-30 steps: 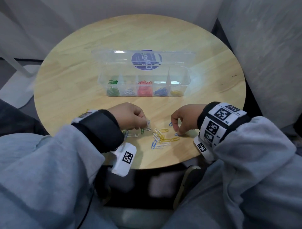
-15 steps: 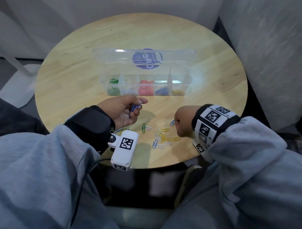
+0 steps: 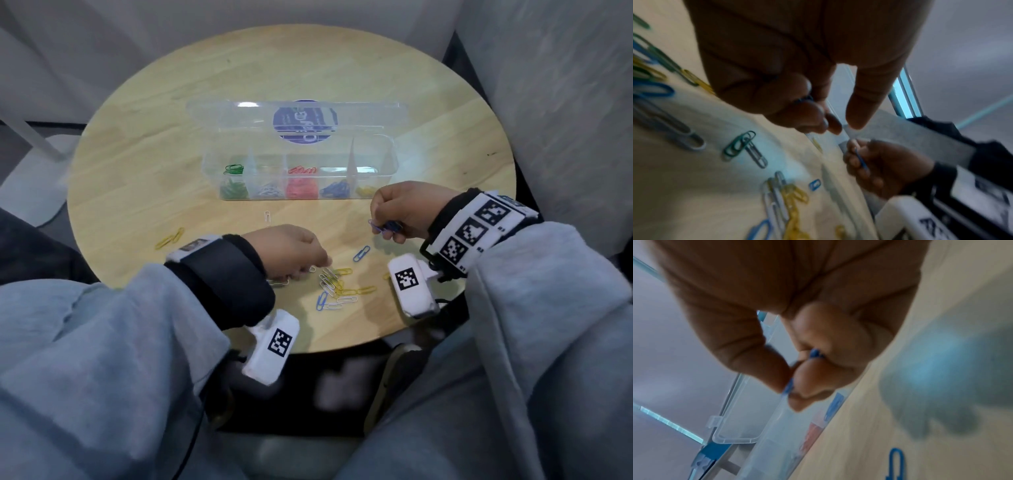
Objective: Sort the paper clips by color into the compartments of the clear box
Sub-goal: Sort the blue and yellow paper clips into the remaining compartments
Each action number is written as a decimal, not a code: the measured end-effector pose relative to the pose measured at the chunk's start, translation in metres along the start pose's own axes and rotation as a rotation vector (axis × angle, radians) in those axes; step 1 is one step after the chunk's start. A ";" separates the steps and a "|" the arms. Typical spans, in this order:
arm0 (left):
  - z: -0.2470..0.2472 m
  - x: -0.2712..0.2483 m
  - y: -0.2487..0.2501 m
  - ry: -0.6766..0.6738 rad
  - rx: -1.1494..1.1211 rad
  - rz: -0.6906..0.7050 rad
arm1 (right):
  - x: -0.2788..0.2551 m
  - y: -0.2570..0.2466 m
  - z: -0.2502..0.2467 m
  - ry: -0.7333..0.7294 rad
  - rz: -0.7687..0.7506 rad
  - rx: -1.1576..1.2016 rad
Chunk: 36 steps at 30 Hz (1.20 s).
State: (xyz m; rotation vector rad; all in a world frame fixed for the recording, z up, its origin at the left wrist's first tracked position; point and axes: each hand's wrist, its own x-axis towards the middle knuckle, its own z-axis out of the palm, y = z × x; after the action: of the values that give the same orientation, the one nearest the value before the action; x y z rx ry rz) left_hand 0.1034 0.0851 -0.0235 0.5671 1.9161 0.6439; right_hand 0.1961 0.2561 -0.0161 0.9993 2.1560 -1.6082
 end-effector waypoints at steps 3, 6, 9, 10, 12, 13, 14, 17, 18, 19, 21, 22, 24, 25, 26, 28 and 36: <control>0.007 -0.004 0.000 0.025 0.370 0.048 | 0.003 0.001 0.002 0.013 0.014 0.073; 0.016 -0.004 -0.001 0.081 0.566 0.058 | 0.005 0.001 0.004 0.036 0.062 0.044; 0.023 -0.004 -0.003 0.108 0.703 0.051 | 0.007 0.002 0.006 0.031 0.126 0.012; 0.024 -0.004 -0.003 0.112 0.733 0.053 | 0.007 0.003 0.006 0.022 0.140 0.020; 0.026 -0.004 -0.004 0.111 0.775 0.046 | 0.010 0.003 0.008 0.006 0.141 0.040; 0.027 -0.003 -0.004 0.109 0.791 0.043 | 0.011 0.003 0.009 -0.001 0.138 0.043; 0.028 -0.003 -0.004 0.108 0.807 0.046 | 0.011 0.002 0.010 -0.006 0.136 0.031; 0.029 0.000 -0.004 0.104 0.826 0.068 | 0.013 0.003 0.013 0.001 0.068 -0.150; 0.028 0.000 -0.004 0.102 0.824 0.074 | 0.014 0.004 0.013 0.007 0.047 -0.255; 0.027 0.001 -0.005 0.100 0.818 0.078 | 0.014 0.005 0.014 0.015 0.040 -0.364; 0.023 0.003 -0.007 0.103 0.797 0.073 | 0.015 0.008 0.014 0.017 0.065 -0.527; 0.021 0.004 -0.008 0.105 0.788 0.070 | 0.014 0.008 0.014 0.021 0.085 -0.550; 0.017 0.006 -0.010 0.112 0.772 0.066 | 0.014 0.008 0.013 0.039 0.092 -0.523; 0.015 0.008 -0.011 0.114 0.763 0.067 | 0.016 0.008 0.012 0.052 0.089 -0.482; 0.012 0.008 -0.011 0.114 0.751 0.069 | 0.017 0.008 0.011 0.056 0.090 -0.407; 0.008 0.009 -0.013 0.099 0.707 0.077 | 0.016 0.007 0.011 0.037 0.102 -0.222; -0.016 0.005 -0.013 -0.032 0.116 0.032 | 0.012 0.007 0.012 -0.045 0.048 -0.402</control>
State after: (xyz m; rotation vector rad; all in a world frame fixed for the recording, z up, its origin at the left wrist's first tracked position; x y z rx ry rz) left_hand 0.0851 0.0756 -0.0290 0.6784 1.9260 0.5434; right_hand 0.1900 0.2506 -0.0320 0.8687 2.2778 -1.0991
